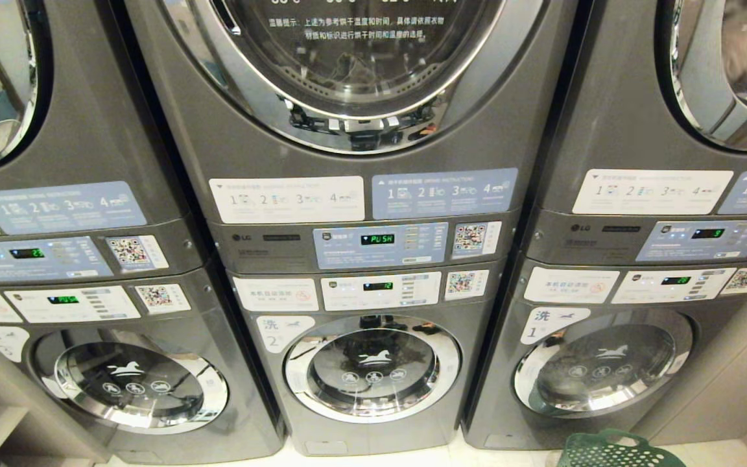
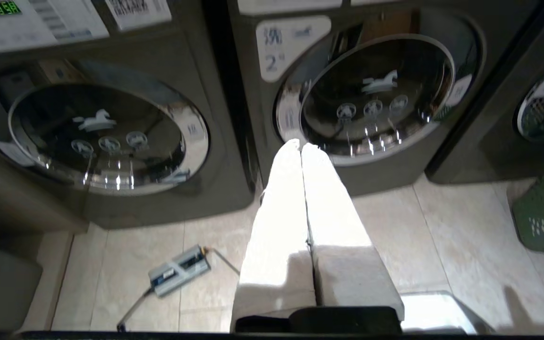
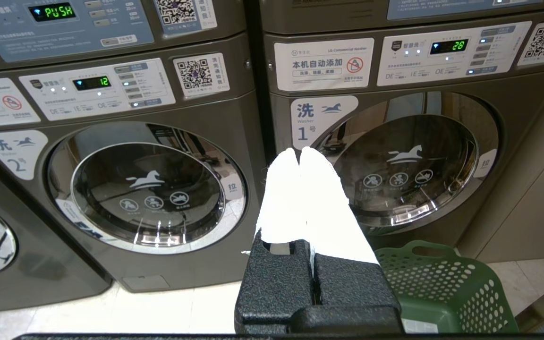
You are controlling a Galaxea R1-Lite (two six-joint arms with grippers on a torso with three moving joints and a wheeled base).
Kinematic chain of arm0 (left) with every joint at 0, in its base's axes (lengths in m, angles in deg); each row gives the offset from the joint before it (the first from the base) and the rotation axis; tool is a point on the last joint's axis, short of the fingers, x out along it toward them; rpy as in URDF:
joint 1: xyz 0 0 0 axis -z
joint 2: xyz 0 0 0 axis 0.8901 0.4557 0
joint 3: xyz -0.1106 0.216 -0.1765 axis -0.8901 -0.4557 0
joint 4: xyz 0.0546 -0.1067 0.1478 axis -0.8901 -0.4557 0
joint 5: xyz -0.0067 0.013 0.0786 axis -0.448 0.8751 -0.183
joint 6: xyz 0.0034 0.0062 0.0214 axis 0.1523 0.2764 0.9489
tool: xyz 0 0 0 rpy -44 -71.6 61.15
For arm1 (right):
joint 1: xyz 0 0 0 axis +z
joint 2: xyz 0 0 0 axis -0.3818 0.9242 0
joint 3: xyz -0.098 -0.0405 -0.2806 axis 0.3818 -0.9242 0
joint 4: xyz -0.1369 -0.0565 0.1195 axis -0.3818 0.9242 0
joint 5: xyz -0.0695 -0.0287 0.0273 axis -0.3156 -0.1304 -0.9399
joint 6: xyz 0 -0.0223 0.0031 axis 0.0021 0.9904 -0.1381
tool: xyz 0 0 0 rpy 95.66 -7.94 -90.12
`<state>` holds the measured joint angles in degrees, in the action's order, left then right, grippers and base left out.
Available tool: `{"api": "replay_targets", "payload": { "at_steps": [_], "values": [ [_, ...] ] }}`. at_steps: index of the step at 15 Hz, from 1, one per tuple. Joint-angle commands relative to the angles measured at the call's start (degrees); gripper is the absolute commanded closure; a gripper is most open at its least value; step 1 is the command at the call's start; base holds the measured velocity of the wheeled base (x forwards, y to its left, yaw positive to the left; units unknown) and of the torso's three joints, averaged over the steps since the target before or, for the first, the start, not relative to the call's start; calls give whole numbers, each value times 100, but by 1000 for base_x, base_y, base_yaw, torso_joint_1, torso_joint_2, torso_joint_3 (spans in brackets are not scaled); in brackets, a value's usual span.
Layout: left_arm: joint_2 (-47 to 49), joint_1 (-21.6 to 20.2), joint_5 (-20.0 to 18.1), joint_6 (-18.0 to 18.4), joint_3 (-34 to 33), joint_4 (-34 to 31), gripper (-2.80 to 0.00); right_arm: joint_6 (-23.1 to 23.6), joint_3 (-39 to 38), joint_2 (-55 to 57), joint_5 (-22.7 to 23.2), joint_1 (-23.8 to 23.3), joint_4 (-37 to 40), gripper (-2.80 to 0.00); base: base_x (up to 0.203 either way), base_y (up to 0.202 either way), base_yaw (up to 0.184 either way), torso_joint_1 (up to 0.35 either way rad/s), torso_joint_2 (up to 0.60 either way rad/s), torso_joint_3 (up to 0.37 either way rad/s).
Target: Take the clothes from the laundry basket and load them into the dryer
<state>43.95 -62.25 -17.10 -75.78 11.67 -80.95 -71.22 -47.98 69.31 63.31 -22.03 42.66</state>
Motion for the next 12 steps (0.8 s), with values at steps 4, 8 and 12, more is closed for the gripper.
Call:
{"api": "replay_targets", "payload": {
  "at_steps": [4, 8, 12],
  "values": [
    [-783, -64, -113, 31, -43, 107, 0, 344, -58, 0, 29, 2, -94, 0, 0, 0, 0, 0, 0, 0],
    [-783, -64, -122, 40, -43, 107, 0, 789, -70, 0, 397, 2, -167, 0, 0, 0, 0, 0, 0, 0],
    [-783, -64, -113, 31, -43, 107, 0, 789, -79, 0, 239, 2, -246, 0, 0, 0, 0, 0, 0, 0]
  ]
}}
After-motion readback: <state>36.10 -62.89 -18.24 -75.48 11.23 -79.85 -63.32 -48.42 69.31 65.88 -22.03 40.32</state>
